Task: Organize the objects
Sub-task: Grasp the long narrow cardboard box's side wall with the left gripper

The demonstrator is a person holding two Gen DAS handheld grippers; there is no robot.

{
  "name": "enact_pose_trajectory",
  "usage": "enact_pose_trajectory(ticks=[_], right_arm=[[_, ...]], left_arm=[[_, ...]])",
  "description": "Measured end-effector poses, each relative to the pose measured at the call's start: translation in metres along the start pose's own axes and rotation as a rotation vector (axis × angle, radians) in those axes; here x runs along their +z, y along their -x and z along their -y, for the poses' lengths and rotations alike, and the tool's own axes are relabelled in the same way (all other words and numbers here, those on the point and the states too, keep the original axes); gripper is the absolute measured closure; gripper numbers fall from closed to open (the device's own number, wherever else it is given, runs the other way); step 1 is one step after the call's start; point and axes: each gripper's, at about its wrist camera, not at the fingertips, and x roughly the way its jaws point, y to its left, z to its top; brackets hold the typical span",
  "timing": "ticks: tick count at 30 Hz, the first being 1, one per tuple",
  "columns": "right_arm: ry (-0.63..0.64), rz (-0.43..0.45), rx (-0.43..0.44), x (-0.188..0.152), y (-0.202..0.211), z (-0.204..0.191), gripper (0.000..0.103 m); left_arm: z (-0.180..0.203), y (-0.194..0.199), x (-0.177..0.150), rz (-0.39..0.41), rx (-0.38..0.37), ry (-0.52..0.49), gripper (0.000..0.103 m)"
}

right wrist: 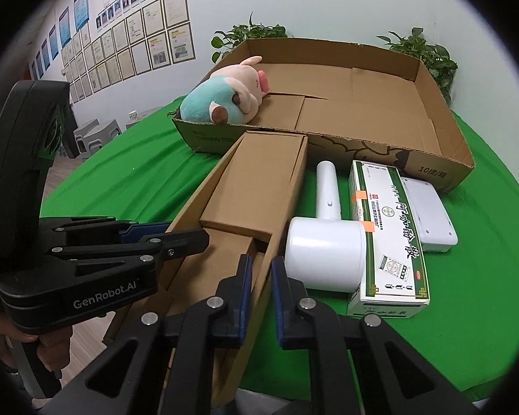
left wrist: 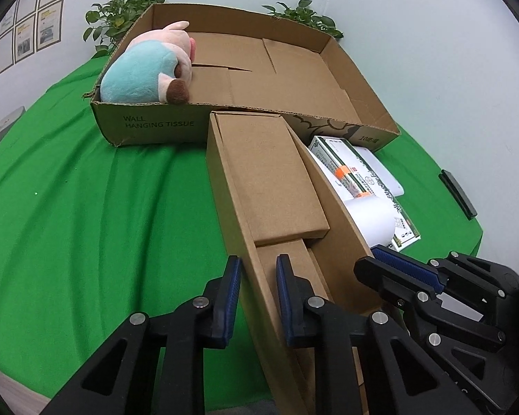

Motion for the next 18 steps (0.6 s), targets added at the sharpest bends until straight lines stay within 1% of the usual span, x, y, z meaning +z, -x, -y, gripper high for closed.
enact_pose_trajectory(ticks=[5,18], right_arm=[[0.002,0.002,0.011,0.001,0.002,-0.004,0.092],[0.012,0.051,0.015,0.009,0.017,-0.011,0.092]], left_arm=[[-0.003,0.004,-0.001,0.0,0.007,0.016,0.086],[0.003,0.025,0.004,0.05,0.027,0.008,0.088]])
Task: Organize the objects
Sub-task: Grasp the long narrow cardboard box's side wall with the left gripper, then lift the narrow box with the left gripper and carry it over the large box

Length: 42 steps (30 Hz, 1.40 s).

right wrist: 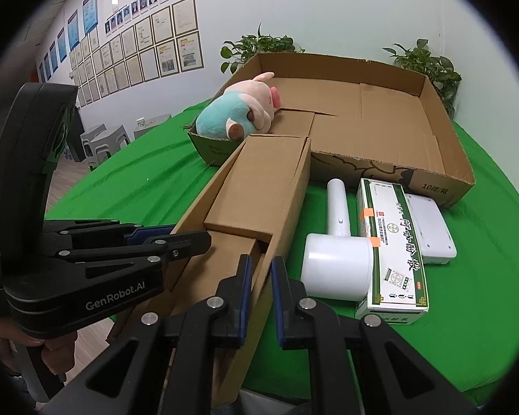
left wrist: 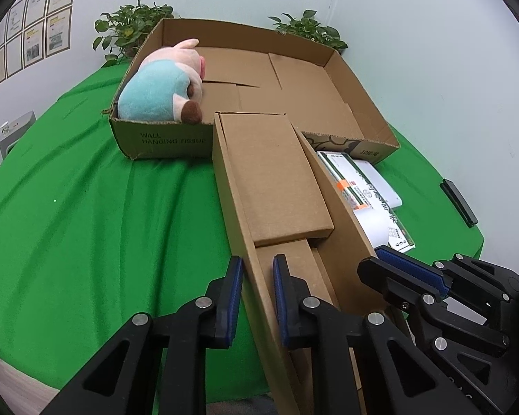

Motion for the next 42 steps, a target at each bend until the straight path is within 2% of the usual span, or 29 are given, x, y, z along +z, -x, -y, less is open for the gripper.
enact_pose_trajectory(ticks=[27,42], right_arm=[[-0.001,0.098,-0.009,0.023,0.027,0.004,0.092],[-0.017,0.126,-0.005,0.032,0.029,0.013,0.092]], left_arm=[[0.029,0.043,0.023,0.108,0.024,-0.037,0.09],[0.035,0.047,0.037,0.129,0.023,-0.047,0.09]])
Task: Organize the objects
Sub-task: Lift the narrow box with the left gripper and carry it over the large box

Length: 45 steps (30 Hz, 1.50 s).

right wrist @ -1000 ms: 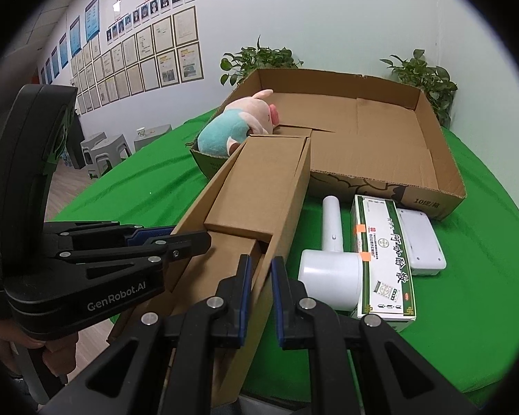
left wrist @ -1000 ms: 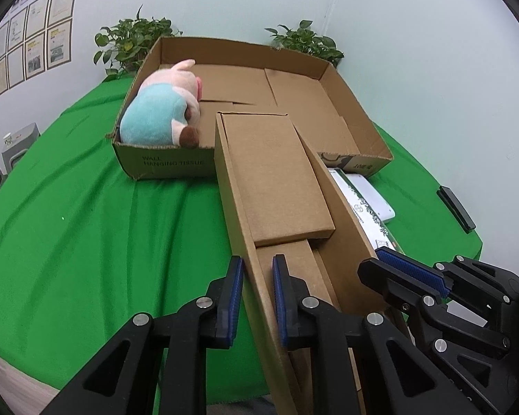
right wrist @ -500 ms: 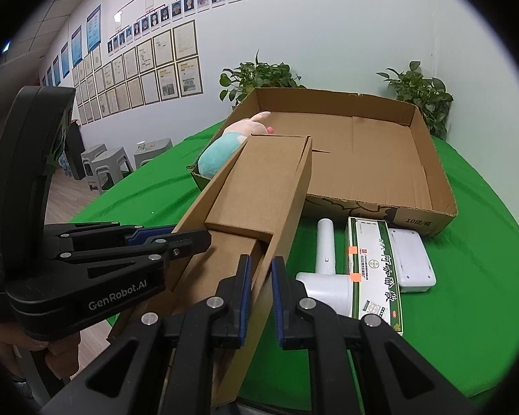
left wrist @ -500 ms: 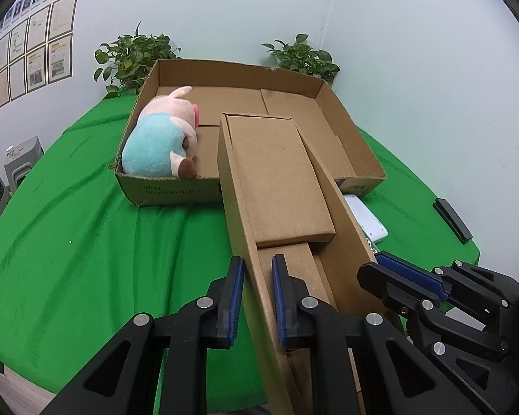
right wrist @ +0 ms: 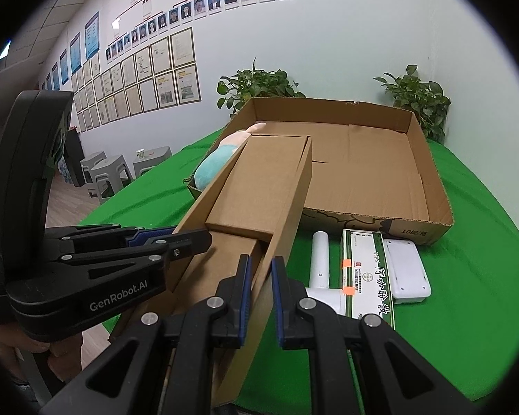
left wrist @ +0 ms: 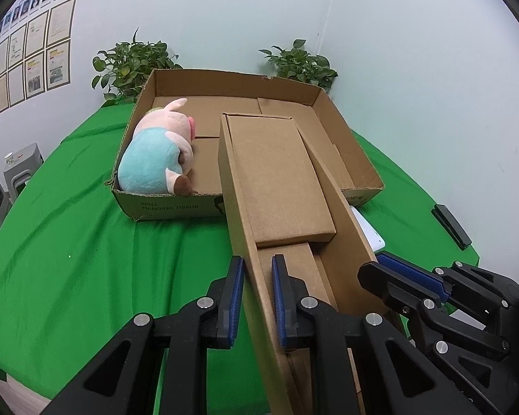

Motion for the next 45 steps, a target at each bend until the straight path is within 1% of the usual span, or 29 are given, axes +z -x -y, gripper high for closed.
enact_pose_trajectory(ticks=[10,22,27,38,45], right_arm=[[-0.003,0.039,0.005,0.017,-0.001,0.006,0.092],[0.001,0.115,-0.02,0.051,-0.009,0.018,0.092],[0.007,0.134,-0.028,0.064,-0.02,0.023,0.092],[0.015,0.152,-0.006,0.094,-0.051,0.033,0.092],[0.011,0.15,0.011,0.114,-0.079,0.042,0.092]], left_arm=[[0.0,0.0,0.021,0.043,0.013,-0.006,0.093],[0.003,-0.014,0.069,0.108,0.015,-0.031,0.096],[0.002,-0.021,0.09,0.138,0.031,-0.032,0.097],[-0.018,-0.049,0.132,0.159,0.059,-0.026,0.098],[-0.035,-0.086,0.158,0.125,0.084,-0.024,0.099]])
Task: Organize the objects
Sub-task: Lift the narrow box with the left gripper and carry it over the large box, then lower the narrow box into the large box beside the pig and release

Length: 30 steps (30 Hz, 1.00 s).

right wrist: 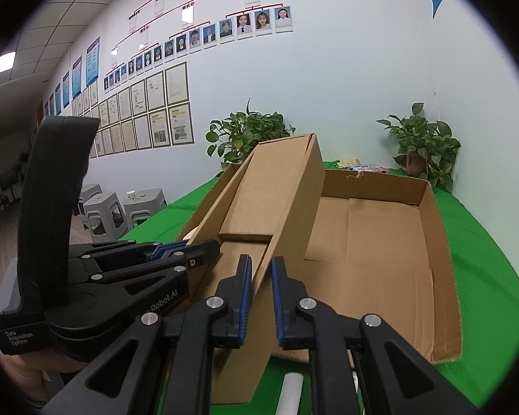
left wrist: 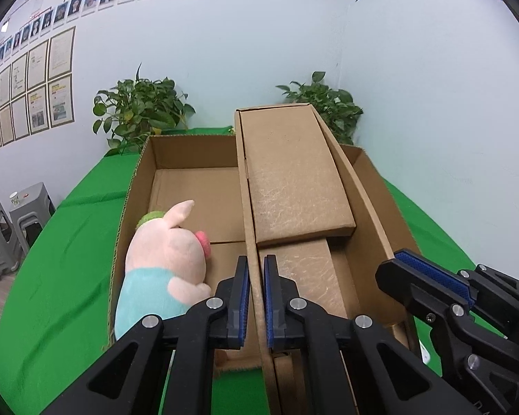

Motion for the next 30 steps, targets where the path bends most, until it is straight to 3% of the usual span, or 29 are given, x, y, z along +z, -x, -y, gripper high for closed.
enact_pose_trajectory(ticks=[8,15,20,30], right_arm=[[-0.037,-0.043,0.021,0.001,-0.046,0.019,0.092],[-0.077,-0.09,0.047,-0.01,-0.077,0.031,0.092],[-0.098,-0.149,0.062,-0.02,-0.094,0.032,0.092],[-0.119,-0.181,0.06,-0.027,-0.107,0.04,0.093]], left_arm=[[-0.011,-0.058,0.015,-0.044,0.058,-0.016,0.101],[-0.018,-0.107,0.006,-0.117,0.112,-0.017,0.101],[-0.023,-0.128,-0.001,-0.15,0.144,-0.024,0.101],[-0.027,-0.148,-0.013,-0.183,0.168,-0.037,0.099]])
